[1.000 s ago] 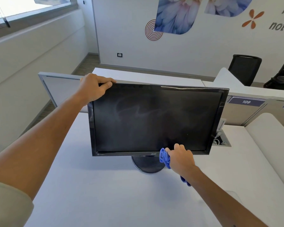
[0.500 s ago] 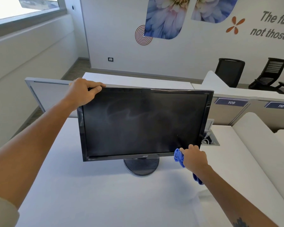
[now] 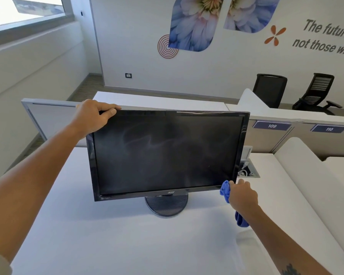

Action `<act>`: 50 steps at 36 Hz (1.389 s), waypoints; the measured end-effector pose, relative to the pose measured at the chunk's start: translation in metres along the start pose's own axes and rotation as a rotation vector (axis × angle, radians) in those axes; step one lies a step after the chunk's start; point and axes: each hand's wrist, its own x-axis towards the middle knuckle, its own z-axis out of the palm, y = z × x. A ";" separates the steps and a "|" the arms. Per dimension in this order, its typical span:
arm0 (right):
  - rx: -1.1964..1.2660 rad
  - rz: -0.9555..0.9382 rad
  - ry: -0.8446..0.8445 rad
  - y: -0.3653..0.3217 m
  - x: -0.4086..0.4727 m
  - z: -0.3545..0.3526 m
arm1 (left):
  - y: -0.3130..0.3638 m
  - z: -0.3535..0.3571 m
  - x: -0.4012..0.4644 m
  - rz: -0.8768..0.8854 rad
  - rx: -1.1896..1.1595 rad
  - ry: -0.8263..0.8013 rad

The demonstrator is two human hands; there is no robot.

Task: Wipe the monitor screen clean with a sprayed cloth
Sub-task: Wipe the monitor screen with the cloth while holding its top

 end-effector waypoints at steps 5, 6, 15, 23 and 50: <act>0.205 0.062 -0.104 0.003 0.001 0.003 | -0.006 0.000 0.004 0.001 -0.012 -0.006; 0.329 0.101 -0.153 0.003 0.002 0.003 | -0.006 0.000 0.003 0.004 -0.021 -0.010; 1.637 0.275 -0.399 0.008 -0.010 0.003 | -0.009 0.000 0.003 0.038 -0.042 0.000; 2.151 0.111 -0.353 0.013 -0.019 -0.003 | -0.009 0.001 0.002 0.034 -0.066 0.010; 2.648 0.138 -0.321 -0.085 -0.095 0.048 | -0.012 0.000 0.003 0.016 -0.043 -0.019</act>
